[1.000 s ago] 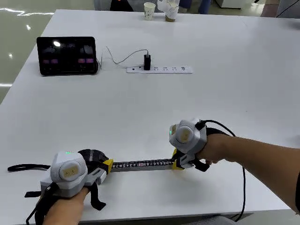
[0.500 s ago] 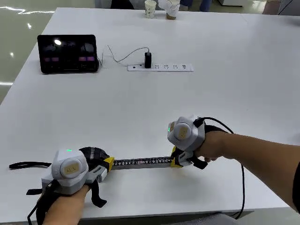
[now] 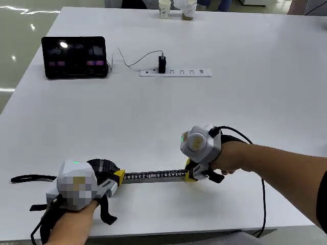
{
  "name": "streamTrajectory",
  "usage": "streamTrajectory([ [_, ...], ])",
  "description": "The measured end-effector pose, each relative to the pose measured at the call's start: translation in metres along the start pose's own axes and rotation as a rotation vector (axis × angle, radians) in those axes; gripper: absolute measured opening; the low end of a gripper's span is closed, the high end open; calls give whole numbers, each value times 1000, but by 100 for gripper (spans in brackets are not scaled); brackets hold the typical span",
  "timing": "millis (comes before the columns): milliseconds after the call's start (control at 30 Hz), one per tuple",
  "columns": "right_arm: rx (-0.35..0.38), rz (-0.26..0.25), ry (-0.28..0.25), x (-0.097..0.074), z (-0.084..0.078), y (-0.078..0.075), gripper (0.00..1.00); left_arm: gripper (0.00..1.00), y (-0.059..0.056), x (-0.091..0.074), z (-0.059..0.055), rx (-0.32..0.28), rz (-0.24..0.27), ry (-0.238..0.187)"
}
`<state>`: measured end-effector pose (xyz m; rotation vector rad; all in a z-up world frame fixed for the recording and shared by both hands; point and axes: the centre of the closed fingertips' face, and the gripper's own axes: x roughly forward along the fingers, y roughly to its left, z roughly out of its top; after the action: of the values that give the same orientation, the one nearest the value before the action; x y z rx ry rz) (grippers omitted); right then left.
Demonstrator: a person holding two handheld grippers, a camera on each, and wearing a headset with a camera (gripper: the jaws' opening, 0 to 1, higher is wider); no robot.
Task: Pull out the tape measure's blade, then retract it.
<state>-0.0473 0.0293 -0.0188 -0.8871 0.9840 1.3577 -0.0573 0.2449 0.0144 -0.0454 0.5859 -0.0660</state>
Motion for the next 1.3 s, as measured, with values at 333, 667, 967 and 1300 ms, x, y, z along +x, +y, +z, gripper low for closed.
streamTrajectory([
  [333,6,-3,-3,1,3,0,11,62,0,0,0,-1,-1,0],
  [667,8,-4,-7,3,6,1,11,62,0,-1,0,-2,-2,-1],
  [967,20,-5,-12,4,9,0,11,62,0,0,0,-2,-2,1],
  [1300,-3,-4,-14,5,11,1,11,62,0,0,0,-2,-3,1],
])
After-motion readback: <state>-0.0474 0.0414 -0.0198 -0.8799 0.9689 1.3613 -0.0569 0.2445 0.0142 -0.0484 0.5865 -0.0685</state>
